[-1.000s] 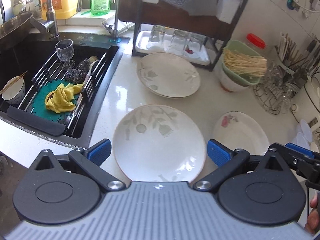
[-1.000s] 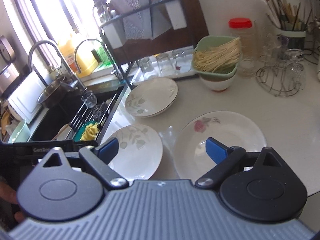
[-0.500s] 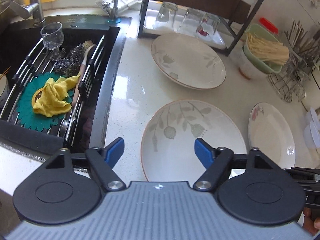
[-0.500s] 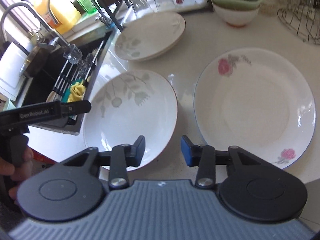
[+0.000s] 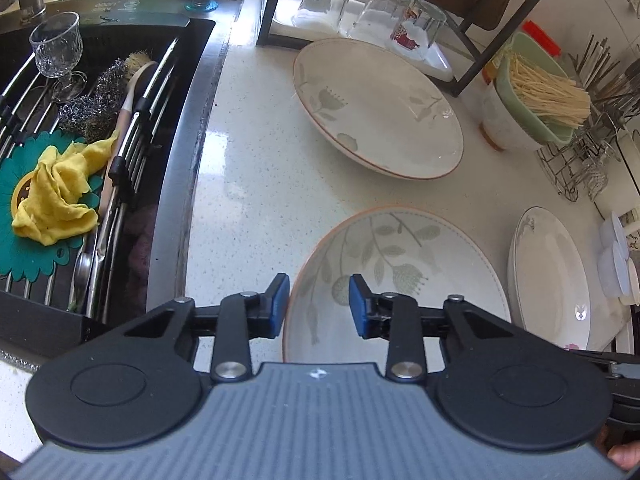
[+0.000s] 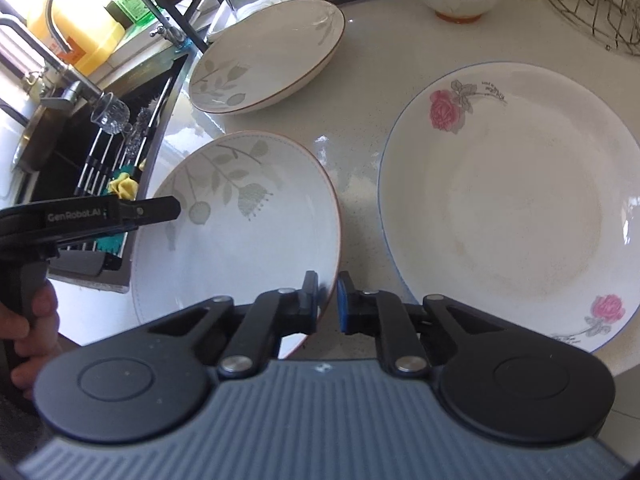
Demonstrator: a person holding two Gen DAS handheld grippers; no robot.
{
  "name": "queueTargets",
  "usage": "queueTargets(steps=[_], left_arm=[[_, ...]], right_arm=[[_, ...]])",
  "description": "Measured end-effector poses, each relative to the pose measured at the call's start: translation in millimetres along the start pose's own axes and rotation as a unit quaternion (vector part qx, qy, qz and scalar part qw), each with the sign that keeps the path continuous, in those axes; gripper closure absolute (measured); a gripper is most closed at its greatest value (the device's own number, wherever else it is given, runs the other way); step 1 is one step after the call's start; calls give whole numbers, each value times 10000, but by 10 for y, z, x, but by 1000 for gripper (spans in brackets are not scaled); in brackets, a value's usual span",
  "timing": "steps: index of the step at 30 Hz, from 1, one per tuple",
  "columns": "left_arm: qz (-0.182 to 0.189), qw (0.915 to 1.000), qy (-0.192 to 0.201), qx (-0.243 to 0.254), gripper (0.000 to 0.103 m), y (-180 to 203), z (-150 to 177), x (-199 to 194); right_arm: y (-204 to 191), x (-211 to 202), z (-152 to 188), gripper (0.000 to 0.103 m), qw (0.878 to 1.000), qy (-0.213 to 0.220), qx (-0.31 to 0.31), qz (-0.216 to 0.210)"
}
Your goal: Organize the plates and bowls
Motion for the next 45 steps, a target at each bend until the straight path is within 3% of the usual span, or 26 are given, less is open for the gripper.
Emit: queueTargets(steps=[7, 11, 18, 25, 37, 45], left_arm=[[130, 9998, -71, 100, 68, -10, -8, 15], [327, 9992, -187, -129, 68, -67, -20, 22], [579, 9972, -332, -352, 67, -139, -60, -71], [707, 9966, -212, -374, 67, -53, -157, -285], [1153, 9930, -72, -263, 64, 577, -340, -270], [1204, 9926, -155, -9, 64, 1094, -407, -96]], right_arm=[[69, 27, -28, 89, 9994, 26, 284, -198], [106, 31, -60, 89, 9985, -8, 475, -265], [80, -8, -143, 89, 9988, -123, 258, -407], [121, -152, -236, 89, 9977, -65, 256, -625], [613, -579, -361, 89, 9953, 464, 580, -615], [1053, -756, -424, 89, 9939, 657, 707, -542]])
Point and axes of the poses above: each gripper's, at about its wrist camera, not at the fingertips, and x roughly the way its jaws point, y to its right, z to its underside, the point moved 2 cm from there along x, roughly the way its jaws point, and after that the axes turned 5 degrees about x, right-handed, at the moved point
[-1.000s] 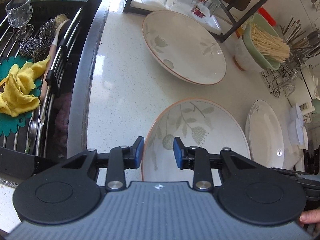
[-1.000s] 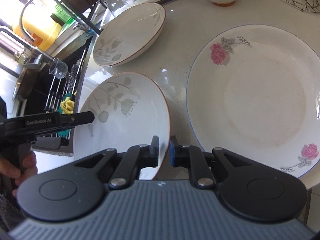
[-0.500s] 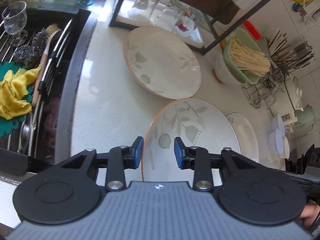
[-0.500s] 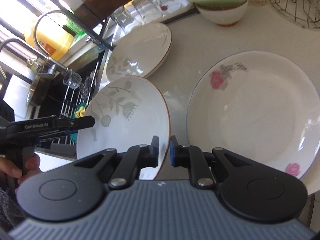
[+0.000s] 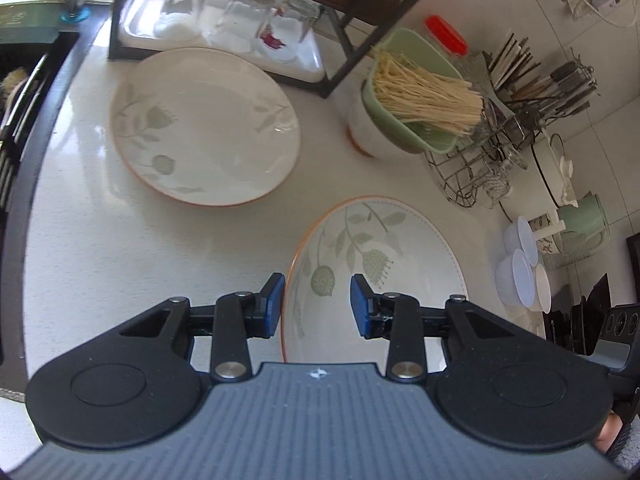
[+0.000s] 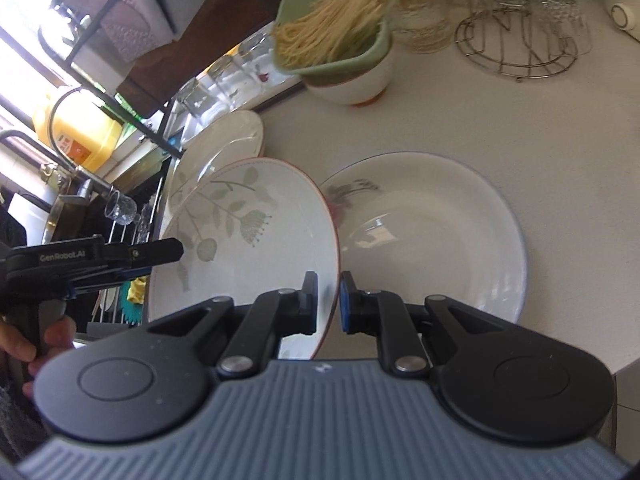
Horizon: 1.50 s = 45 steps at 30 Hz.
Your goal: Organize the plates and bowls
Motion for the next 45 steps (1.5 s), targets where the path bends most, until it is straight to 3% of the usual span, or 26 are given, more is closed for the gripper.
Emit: queueTargets(steps=[7, 19, 35, 39, 45], left_arm=[[-304, 9991, 137, 270, 64, 394, -3, 164], [-795, 9956, -219, 439, 63, 812, 8, 654], [-1748, 9804, -509, 757, 63, 972, 72, 944], [-1821, 9800, -519, 618, 58, 950, 85, 942], [-1599, 9863, -382, 132, 53, 897, 139, 791]], right_arm=[[357, -47, -103, 89, 9999, 5, 116, -111], [795, 3, -108, 89, 9997, -173, 18, 171], [829, 103, -46, 89, 9984, -218, -388, 345], [801, 111, -52, 89, 9979, -116, -491, 399], [784, 118, -81, 89, 9969, 27, -608, 496]])
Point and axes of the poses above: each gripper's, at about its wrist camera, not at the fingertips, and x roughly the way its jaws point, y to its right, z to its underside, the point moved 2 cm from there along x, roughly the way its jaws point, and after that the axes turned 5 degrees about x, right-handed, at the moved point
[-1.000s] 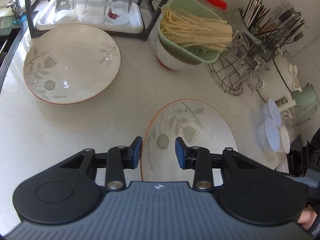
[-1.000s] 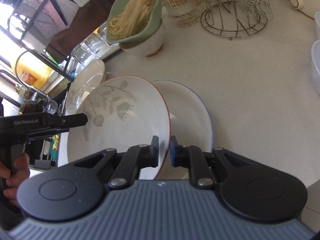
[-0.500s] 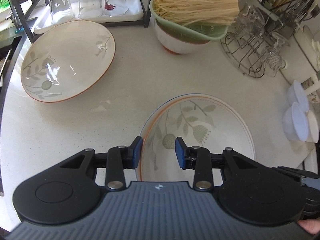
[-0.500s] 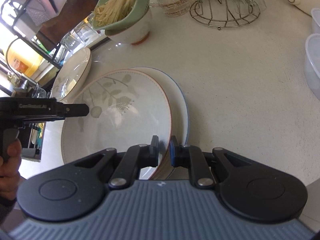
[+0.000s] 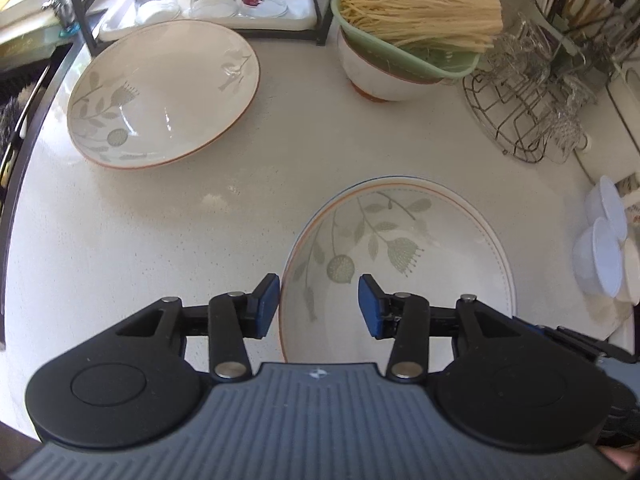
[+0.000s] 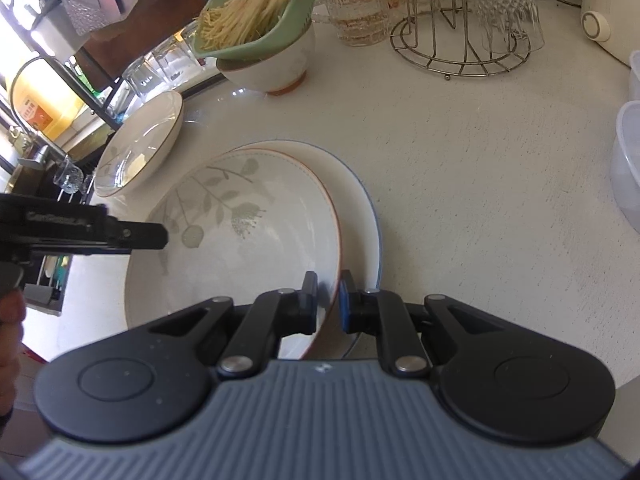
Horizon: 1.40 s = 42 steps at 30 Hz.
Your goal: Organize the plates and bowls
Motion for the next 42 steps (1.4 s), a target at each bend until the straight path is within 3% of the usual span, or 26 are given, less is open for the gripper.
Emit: queueTargets(steps=[4, 20, 33, 42], left_arm=[[109, 9996, 139, -227, 53, -34, 50, -133], [-186, 9964, 825, 26, 53, 297, 184, -768], [-250, 9911, 1285, 261, 53, 488, 271, -1396], [-255, 9888, 1448, 243, 53, 680, 391, -1578]], right_arm=[[-9, -2, 8, 88, 10000, 21, -55, -23], [-99, -348, -113, 88, 9980, 518, -347, -82], [-203, -1137, -317, 88, 9906, 1097, -620, -537], [-189, -1466, -256, 88, 9860, 1278, -949, -491]])
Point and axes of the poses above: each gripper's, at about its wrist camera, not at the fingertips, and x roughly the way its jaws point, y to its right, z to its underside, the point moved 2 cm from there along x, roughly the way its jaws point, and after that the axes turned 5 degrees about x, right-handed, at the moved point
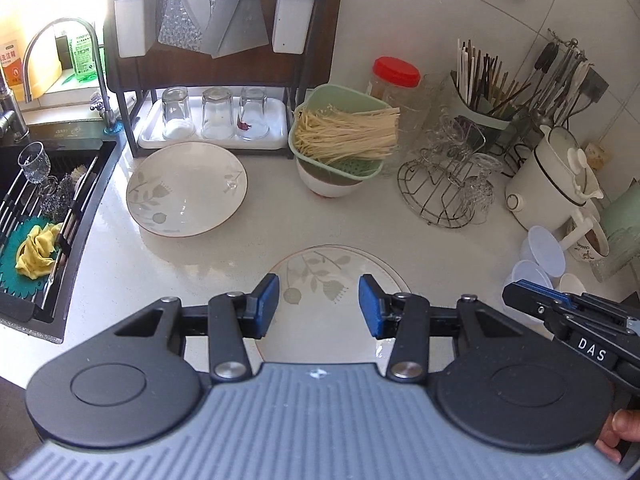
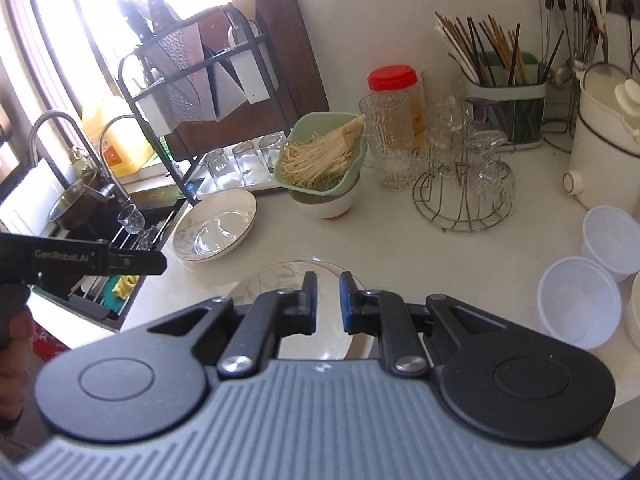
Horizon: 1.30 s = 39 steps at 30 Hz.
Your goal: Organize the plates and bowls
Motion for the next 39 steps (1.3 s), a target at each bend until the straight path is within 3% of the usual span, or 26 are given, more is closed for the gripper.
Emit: queueTargets(steps=[18, 26, 39], left_arm=[[-419, 9974, -60, -580, 53, -65, 281, -154], [-339, 9979, -142, -541, 53, -267, 261, -120], [-196, 9986, -114, -471, 49, -810, 23, -7]], right_arm=[[-118, -116, 149, 88, 9977, -99, -599, -300], [-268, -125, 122, 88, 9979, -44, -595, -243], [-641, 239, 20, 88, 9988, -63, -437, -206]])
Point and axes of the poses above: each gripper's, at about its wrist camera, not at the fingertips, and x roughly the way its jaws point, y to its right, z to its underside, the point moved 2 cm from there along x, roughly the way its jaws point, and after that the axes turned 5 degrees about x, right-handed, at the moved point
